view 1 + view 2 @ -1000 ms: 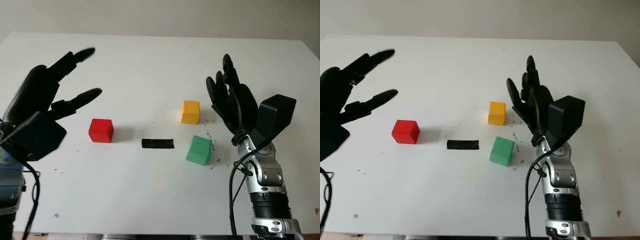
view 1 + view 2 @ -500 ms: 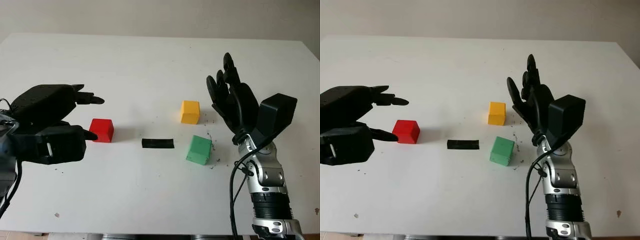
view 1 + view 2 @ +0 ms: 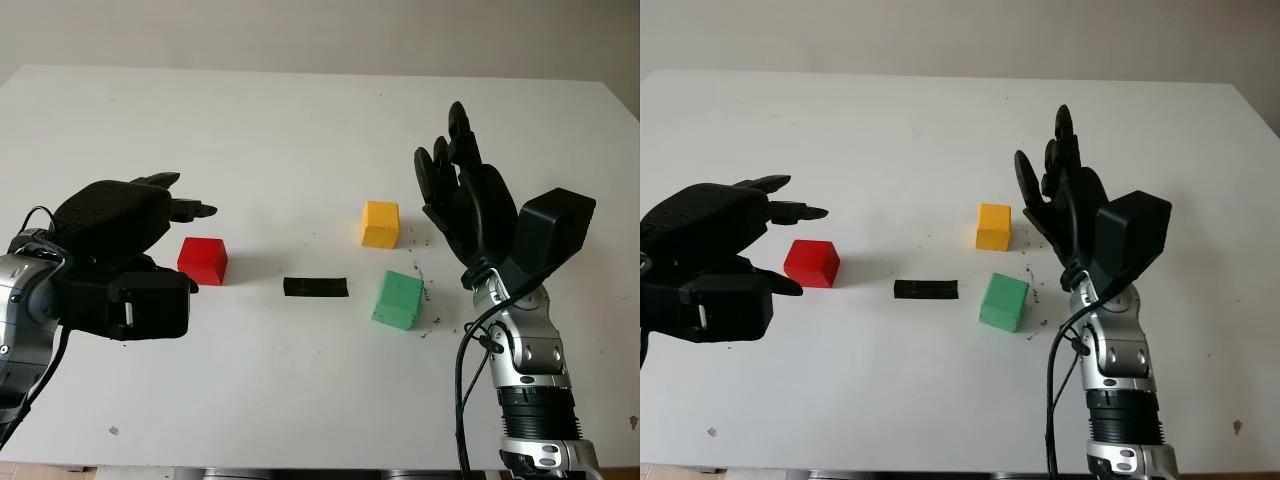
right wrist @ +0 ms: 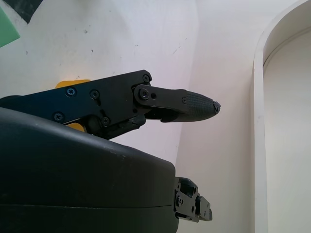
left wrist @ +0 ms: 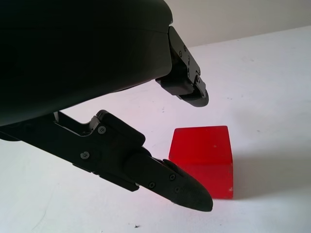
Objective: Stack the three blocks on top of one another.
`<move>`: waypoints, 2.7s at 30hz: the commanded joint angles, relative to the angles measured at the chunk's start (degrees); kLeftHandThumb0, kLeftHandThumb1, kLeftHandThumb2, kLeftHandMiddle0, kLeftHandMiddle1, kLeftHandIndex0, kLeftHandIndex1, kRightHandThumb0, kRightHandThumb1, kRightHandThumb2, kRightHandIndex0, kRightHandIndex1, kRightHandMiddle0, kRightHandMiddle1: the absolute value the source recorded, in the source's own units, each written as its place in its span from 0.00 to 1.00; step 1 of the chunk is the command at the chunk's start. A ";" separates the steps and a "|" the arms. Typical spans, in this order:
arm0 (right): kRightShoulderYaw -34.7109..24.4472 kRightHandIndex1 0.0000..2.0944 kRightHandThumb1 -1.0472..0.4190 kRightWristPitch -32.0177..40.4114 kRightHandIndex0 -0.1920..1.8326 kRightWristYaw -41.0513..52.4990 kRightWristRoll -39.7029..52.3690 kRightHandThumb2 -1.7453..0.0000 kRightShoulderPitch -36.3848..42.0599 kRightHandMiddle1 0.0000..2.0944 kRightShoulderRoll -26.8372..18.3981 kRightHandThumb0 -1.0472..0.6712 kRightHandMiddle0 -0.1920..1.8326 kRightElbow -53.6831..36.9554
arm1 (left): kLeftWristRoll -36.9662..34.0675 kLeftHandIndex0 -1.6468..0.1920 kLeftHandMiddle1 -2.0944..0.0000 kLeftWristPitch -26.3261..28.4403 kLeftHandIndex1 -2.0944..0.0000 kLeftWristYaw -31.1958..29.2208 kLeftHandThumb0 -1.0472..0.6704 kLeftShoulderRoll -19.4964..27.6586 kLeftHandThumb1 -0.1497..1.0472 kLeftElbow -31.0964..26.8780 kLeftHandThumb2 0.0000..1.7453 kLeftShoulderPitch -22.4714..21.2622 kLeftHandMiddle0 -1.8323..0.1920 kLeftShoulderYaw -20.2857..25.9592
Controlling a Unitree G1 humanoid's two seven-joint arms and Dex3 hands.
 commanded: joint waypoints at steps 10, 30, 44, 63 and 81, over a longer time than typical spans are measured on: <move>-0.10 0.00 0.00 -1.04 0.00 -0.04 -0.01 0.74 -0.17 0.00 -0.07 0.28 0.00 0.07 | 2.13 0.54 0.97 -2.81 0.90 2.38 0.25 -0.49 0.87 2.43 0.03 0.16 0.81 -1.43; 0.00 0.00 0.00 -2.91 0.00 -0.35 -0.45 0.74 -0.40 0.00 -0.24 0.28 0.00 1.48 | 0.48 0.67 0.97 -8.95 0.47 10.75 0.42 -1.53 0.97 6.53 0.04 0.88 0.72 -0.02; -0.18 0.00 0.00 -3.20 0.00 0.95 0.70 0.75 -0.42 0.00 0.19 0.29 0.00 2.21 | -13.40 0.68 0.97 -14.53 0.42 6.69 0.43 -1.49 0.97 5.02 0.03 -4.74 0.70 2.55; 0.20 0.00 0.00 -4.34 0.00 0.39 0.28 0.78 0.48 0.00 0.87 0.27 0.00 2.16 | -25.51 0.72 0.99 -11.89 0.26 1.74 0.32 -15.81 0.98 15.12 0.03 -13.75 0.77 -3.34; 0.79 0.00 0.00 -4.65 0.00 -0.82 -0.50 0.79 -0.31 0.00 1.28 0.26 0.00 2.70 | -17.23 0.78 0.99 14.97 0.15 2.22 0.37 -23.36 1.00 -3.72 0.03 -5.49 0.81 -8.59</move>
